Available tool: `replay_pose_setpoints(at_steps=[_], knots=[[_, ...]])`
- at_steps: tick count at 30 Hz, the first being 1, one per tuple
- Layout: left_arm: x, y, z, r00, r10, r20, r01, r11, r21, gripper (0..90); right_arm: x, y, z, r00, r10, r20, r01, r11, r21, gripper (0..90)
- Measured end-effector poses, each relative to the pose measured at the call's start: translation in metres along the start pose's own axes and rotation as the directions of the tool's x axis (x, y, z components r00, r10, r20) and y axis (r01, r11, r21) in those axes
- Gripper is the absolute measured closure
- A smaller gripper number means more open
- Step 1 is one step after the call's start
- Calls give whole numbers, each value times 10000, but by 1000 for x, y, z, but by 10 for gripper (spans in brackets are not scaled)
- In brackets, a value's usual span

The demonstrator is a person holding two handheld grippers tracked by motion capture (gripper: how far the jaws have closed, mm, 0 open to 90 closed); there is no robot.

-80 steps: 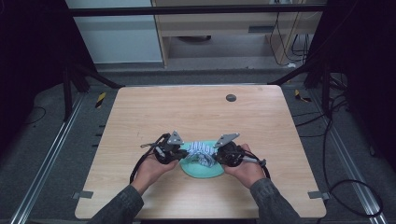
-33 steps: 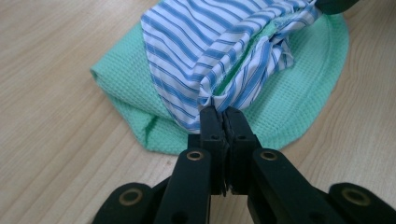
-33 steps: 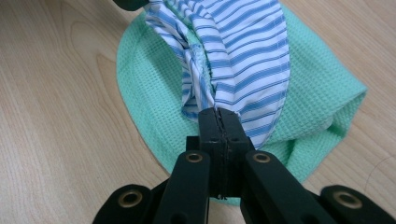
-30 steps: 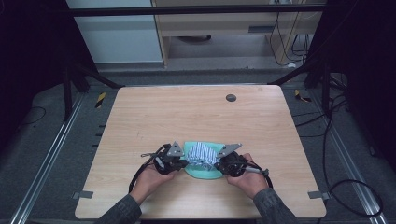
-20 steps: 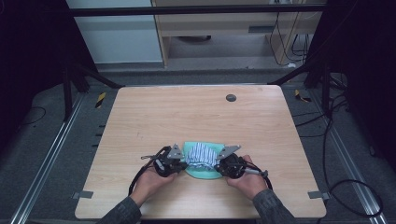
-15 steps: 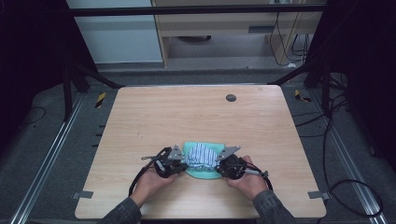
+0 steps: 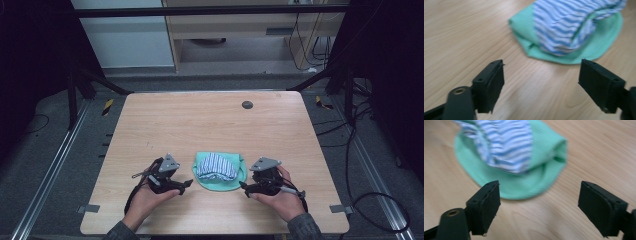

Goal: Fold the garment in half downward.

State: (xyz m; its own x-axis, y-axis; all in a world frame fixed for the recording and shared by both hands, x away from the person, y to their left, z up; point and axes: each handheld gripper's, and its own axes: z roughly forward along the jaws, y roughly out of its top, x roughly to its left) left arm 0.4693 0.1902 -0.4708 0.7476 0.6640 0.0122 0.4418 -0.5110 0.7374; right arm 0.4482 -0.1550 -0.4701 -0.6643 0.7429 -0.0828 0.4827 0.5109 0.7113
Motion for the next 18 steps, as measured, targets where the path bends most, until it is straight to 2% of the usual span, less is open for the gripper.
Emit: replay_pose_setpoints(at_steps=[2, 4, 5, 7, 8, 9, 10, 12, 13, 14, 15, 16, 17, 18], knots=[[12, -4, -2, 9989, -394, -247, 394, 9992, -5, 158, -9, -6, 0, 9986, 419, 309, -418, 9991, -34, 154], [23, -9, -3, 9960, -472, -754, 481, 9988, 103, 140, -19, -13, 1, 9947, 750, 702, -749, 9972, -43, 127], [29, -12, -4, 9937, -652, -911, 666, 9977, 125, 135, -22, -15, 2, 9929, 928, 749, -929, 9957, -19, 114], [38, -19, -2, 9900, -987, -1006, 1003, 9949, 107, 123, -29, -20, 6, 9850, 1373, 1044, -1389, 9903, 88, 95], [40, -21, -2, 9891, -1004, -1072, 1029, 9945, 181, 113, -33, -24, 8, 9790, 1644, 1207, -1675, 9858, 157, 91], [43, -23, 0, 9875, -1043, -1181, 1082, 9937, 277, 107, -36, -26, 10, 9764, 1703, 1327, -1741, 9846, 178, 83], [45, -25, 1, 9864, -1053, -1261, 1107, 9932, 365, 99, -38, -29, 12, 9694, 1993, 1431, -2045, 9786, 223, 78], [48, -29, 4, 9833, -1201, -1367, 1267, 9911, 406, 94, -44, -35, 18, 9604, 2246, 1648, -2314, 9726, 230, 72], [48, -31, 5, 9819, -1226, -1441, 1301, 9905, 439, 86, -46, -37, 20, 9540, 2490, 1671, -2559, 9665, 208, 46], [49, -32, 7, 9812, -1266, -1458, 1349, 9896, 489, 83, -48, -39, 22, 9509, 2668, 1566, -2718, 9623, 111, 33], [49, -34, 10, 9805, -1364, -1412, 1451, 9880, 529, 82, -49, -40, 23, 9502, 2651, 1636, -2682, 9634, -34, 34], [50, -35, 12, 9814, -1328, -1386, 1418, 9882, 576, 73, -49, -41, 23, 9493, 2672, 1657, -2690, 9631, -123, 31], [50, -36, 13, 9828, -1137, -1454, 1218, 9914, 480, 49, -49, -41, 24, 9480, 2693, 1694, -2697, 9627, -213, 25], [50, -37, 14, 9821, -1185, -1464, 1250, 9915, 363, 32, -49, -42, 24, 9464, 2766, 1671, -2761, 9608, -268, 20]])
